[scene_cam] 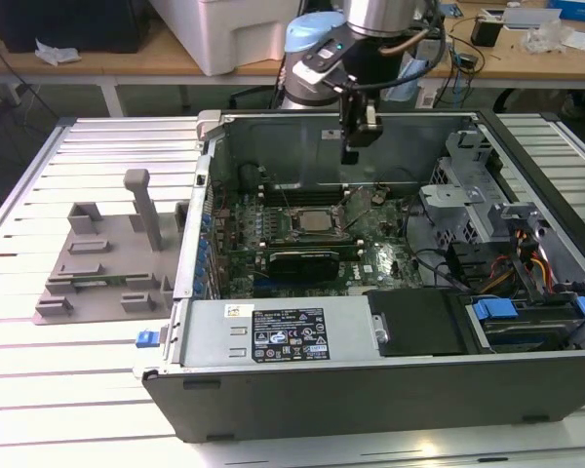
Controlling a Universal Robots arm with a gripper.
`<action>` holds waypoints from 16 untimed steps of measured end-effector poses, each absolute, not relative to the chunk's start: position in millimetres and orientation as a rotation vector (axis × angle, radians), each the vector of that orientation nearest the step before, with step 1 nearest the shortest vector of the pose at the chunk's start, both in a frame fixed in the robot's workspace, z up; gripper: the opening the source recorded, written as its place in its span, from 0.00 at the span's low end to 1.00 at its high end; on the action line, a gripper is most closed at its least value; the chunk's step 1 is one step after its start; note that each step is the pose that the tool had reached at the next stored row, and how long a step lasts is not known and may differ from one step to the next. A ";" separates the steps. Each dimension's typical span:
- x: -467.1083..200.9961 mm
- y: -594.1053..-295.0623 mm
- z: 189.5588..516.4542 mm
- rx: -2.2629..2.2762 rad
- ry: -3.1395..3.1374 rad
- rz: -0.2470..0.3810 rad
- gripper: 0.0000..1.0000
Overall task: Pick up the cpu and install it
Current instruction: 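Close the cpu cover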
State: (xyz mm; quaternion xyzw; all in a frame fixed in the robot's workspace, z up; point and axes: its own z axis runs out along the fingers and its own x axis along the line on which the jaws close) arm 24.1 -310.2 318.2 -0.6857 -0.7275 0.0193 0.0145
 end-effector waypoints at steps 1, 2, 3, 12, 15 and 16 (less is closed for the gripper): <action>33.9 -310.2 315.4 -2.130 -2.262 0.067 0.11; 38.1 -310.2 313.9 -2.128 -2.261 0.070 0.11; 42.7 -310.1 312.1 -2.127 -2.261 0.071 0.11; 83.5 -309.4 278.3 -2.123 -2.262 0.074 0.11; 83.6 -309.3 267.1 -2.123 -2.262 0.074 0.11; 83.6 -309.3 265.3 -2.123 -2.262 0.074 0.11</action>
